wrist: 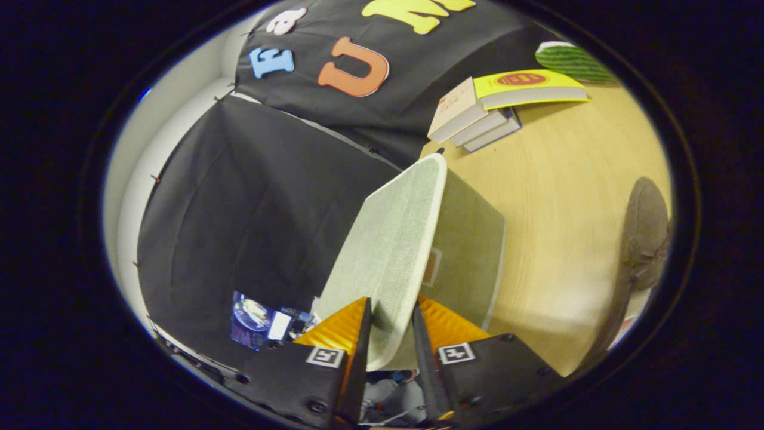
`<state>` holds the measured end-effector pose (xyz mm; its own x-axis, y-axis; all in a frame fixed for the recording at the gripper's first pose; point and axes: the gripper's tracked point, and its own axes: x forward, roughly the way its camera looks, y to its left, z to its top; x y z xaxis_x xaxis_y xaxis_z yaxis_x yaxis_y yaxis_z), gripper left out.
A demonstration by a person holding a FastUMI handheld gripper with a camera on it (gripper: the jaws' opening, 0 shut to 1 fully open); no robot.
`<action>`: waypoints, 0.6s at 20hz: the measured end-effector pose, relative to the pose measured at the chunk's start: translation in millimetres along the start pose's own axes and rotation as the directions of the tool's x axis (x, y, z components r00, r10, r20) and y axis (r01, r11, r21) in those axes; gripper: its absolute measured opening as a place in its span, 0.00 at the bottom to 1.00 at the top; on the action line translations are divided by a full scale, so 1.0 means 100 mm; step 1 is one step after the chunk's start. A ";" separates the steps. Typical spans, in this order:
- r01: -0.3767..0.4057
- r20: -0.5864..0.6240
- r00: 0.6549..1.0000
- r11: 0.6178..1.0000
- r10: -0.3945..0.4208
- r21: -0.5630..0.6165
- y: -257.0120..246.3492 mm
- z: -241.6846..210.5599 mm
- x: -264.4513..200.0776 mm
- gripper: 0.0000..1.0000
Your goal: Open the storage box then place both shoes into the box .Put the left shoe in first, then the right shoe, with the right side of both shoes facing outward in a uniform manner.
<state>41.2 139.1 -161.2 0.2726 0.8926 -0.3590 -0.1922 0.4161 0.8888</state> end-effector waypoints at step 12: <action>-0.085 0.074 0.993 0.992 0.093 -0.096 1.30 0.21 -0.10 0.06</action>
<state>33.4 180.5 -36.3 0.3231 0.9120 -0.2528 -0.3042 0.3530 0.8848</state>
